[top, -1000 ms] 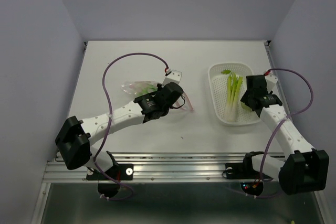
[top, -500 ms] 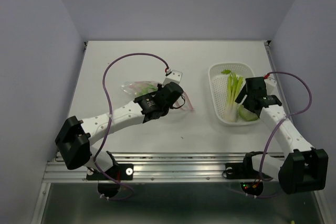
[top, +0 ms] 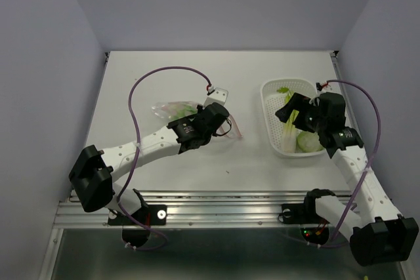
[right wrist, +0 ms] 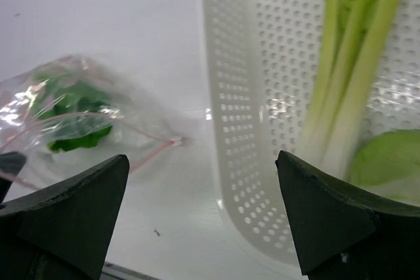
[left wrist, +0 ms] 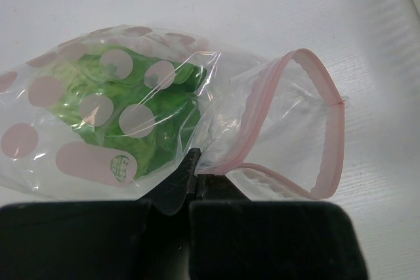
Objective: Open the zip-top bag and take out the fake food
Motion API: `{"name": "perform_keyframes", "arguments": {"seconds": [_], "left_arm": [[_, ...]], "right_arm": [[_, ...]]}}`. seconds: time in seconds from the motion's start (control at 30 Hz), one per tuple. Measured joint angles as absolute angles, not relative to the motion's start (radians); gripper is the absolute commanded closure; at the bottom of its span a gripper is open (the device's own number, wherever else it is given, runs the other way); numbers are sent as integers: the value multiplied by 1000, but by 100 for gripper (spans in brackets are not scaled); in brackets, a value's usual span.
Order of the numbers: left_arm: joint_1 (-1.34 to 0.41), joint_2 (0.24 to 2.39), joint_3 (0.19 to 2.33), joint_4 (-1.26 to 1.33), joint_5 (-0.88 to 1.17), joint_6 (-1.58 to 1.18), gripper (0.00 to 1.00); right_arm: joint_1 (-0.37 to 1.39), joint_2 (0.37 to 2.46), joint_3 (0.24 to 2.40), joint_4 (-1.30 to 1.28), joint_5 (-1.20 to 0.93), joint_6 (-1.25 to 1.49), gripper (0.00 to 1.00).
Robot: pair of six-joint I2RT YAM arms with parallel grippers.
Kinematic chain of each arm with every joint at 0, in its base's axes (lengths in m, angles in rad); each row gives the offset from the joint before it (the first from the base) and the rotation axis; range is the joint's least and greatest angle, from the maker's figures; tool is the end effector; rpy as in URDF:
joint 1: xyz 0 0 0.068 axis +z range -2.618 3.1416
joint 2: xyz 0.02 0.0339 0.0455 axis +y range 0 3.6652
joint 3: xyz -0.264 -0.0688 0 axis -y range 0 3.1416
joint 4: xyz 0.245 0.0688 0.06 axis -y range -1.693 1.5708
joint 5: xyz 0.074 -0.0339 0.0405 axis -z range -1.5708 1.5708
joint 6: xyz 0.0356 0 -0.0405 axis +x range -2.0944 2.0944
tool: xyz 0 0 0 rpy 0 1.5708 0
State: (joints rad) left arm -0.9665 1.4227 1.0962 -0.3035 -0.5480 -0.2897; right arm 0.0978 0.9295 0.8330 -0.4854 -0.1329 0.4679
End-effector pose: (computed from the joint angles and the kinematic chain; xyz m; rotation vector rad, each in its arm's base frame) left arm 0.1952 -0.2501 0.2914 0.4101 2.0608 -0.1484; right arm 0.2016 0.0245 0.3011 0.3247 2.1602 0.4680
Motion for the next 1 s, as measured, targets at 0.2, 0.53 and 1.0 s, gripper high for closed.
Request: {"name": "perform_keyframes", "arguments": {"seconds": [0.2,0.53,1.0], "left_arm": [[-966,1423,1096,-303,-540,-290,100],[-966,1423,1097,-305,-533,-298,100],[-974,1459,1107,-295,-525,-271,100]], "right_arm": [[155,953,762,-282,-392,539,0],[485,1200,754,-15,-381,648,0],[604,1484,794,126,-197,791,0]]}}
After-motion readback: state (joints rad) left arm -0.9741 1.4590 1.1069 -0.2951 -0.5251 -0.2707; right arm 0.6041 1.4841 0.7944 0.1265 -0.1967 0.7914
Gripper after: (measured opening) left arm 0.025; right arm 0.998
